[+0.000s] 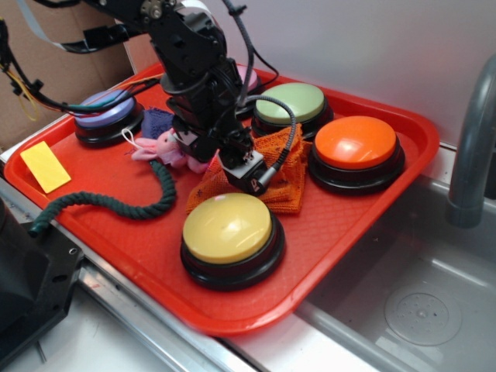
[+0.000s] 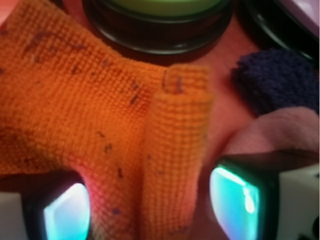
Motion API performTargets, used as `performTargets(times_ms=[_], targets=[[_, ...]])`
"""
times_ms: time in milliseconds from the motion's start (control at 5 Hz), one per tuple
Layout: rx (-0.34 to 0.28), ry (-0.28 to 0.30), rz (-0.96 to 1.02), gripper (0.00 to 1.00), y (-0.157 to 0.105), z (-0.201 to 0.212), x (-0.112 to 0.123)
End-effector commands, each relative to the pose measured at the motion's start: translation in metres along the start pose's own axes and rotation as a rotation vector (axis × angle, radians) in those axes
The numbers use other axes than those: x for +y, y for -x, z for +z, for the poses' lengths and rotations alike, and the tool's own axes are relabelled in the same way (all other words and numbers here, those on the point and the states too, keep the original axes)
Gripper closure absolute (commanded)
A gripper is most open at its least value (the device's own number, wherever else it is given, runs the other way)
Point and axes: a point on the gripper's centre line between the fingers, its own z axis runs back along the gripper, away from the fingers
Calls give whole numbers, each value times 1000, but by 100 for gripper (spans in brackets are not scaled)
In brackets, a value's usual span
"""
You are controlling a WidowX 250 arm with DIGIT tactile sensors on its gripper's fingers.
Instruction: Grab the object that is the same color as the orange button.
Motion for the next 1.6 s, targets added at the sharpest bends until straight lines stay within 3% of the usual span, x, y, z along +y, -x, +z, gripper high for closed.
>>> performTargets(times_ms=[0,600,800,1000,1200,1400], targets=[[-52,52,-33,100,-9,-1,0],[-51,67,-7,100,-9,2,-1],[-49,104,-42,100,-12,22,1],[4,128,-31,100,-10,54,3],[-13,165,-15,100,-4,90,10],[16,191,-6,100,11,129,29]])
